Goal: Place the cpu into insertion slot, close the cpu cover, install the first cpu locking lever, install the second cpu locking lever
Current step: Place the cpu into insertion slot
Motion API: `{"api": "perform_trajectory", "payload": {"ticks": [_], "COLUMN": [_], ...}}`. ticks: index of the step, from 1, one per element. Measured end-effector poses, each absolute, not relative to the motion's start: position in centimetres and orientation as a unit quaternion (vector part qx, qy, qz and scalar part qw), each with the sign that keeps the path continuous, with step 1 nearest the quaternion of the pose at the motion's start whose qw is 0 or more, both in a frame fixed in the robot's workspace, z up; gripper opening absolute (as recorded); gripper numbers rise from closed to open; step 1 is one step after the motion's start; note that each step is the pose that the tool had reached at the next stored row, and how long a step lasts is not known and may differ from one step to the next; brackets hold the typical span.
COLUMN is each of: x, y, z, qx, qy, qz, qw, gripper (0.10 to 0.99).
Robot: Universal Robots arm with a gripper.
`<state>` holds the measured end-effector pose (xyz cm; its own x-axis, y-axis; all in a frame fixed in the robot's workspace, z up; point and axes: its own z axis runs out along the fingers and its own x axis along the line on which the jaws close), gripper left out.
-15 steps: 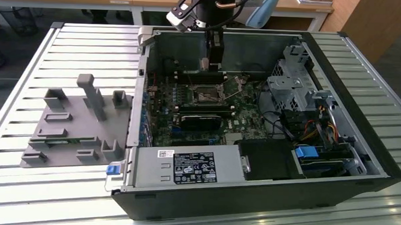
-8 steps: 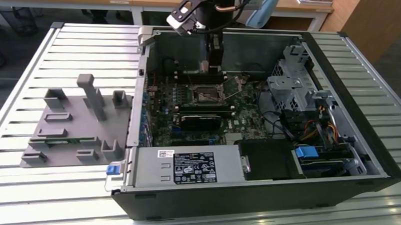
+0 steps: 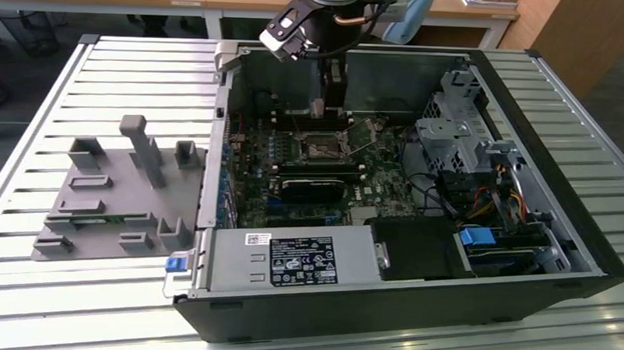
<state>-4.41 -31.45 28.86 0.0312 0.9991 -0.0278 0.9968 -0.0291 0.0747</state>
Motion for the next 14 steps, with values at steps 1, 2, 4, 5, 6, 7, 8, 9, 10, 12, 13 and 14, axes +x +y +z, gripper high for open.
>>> {"api": "perform_trajectory", "payload": {"ticks": [1, 2, 4, 5, 6, 7, 8, 9, 10, 12, 13, 14], "x": [-4.4, -4.4, -4.4, -4.4, -4.4, -4.4, -4.4, -4.4, -4.4, -4.4, -4.4, -4.4], "y": [-31.4, -31.4, -31.4, -31.4, -31.4, -31.4, -31.4, -31.4, -31.4, -31.4, -31.4, -31.3], "z": [28.8, 28.7, 28.6, 28.6, 28.5, 28.4, 28.3, 28.3, 28.2, 27.9, 27.7, 27.6], "qx": [0.717, 0.717, 0.717, 0.717, 0.717, 0.717, 0.717, 0.717, 0.717, 0.717, 0.717, 0.717], "qy": [0.696, 0.696, 0.696, 0.696, 0.696, 0.696, 0.696, 0.696, 0.696, 0.696, 0.696, 0.696], "qz": [0.016, 0.016, 0.016, 0.016, 0.015, 0.015, 0.015, 0.015, 0.015, 0.015, 0.015, 0.015], "qw": [0.036, 0.037, 0.037, 0.037, 0.037, 0.037, 0.037, 0.037, 0.037, 0.037, 0.037, 0.037], "gripper": [0.529, 0.529, 0.529, 0.529, 0.529, 0.529, 0.529, 0.529, 0.529, 0.529, 0.529, 0.529]}}
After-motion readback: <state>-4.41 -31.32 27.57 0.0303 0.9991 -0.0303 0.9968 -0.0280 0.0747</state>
